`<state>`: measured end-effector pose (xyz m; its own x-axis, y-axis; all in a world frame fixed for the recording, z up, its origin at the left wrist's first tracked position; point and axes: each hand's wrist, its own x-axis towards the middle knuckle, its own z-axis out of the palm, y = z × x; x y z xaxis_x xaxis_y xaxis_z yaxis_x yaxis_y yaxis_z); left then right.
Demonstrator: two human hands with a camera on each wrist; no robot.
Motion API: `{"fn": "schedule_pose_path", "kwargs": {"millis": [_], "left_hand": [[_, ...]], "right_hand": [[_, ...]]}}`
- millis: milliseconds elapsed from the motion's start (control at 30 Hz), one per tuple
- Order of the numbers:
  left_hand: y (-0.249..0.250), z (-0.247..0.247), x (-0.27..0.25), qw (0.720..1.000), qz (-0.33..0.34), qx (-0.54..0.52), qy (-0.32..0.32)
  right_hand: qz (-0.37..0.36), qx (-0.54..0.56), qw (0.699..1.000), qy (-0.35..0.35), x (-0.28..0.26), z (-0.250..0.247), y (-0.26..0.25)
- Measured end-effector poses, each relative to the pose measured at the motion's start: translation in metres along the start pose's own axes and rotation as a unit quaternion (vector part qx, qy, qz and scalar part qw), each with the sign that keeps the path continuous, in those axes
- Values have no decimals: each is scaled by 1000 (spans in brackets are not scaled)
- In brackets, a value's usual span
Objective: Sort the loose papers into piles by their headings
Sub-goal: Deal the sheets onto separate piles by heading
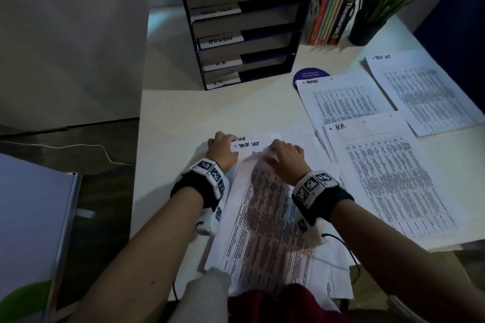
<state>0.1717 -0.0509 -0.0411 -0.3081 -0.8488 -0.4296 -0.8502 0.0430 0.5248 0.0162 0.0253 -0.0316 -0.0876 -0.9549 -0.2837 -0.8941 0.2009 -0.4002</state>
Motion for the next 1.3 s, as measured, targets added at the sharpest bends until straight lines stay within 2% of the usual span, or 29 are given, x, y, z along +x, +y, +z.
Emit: {"fn": "schedule_pose_path", "kwargs": {"millis": [100,267,333,400,467,600,867,933,1033,1100,1233,1300], "left_hand": [[-2,-2,-1,999,5,-38,11],[-4,-7,-13,990,83,-111,23],[-8,-7,-13,986,96,-128,36],[-9,-10,-12,981,81,-164,68],[-10,-13,-11,973,60,-201,93],[-9,-11,-9,970,47,-225,80],[-10,-13,-9,975,49,-210,54],[-13,-11,-5,973,38,-218,59],[-9,-10,-6,972,27,-226,49],[-8,-9,-7,971,19,-234,32],[-11,-5,-6,974,16,-225,14],[-13,-6,-7,976,31,-216,3]], "right_hand": [[7,1,1000,-2,12,-5,-2],[-37,-10,999,-36,12,-14,-1],[-51,7,998,-48,7,-15,-3],[-54,67,995,-54,0,-17,-6],[-38,149,987,-50,-2,-20,-10],[42,288,954,-78,14,-28,-14],[122,371,920,-39,45,-34,-14],[129,352,926,-47,46,-34,-16],[70,201,974,-82,42,-36,-22],[14,141,988,-56,37,-33,-26],[-41,142,989,1,28,-19,-24],[-92,39,993,64,24,-10,-20]]}}
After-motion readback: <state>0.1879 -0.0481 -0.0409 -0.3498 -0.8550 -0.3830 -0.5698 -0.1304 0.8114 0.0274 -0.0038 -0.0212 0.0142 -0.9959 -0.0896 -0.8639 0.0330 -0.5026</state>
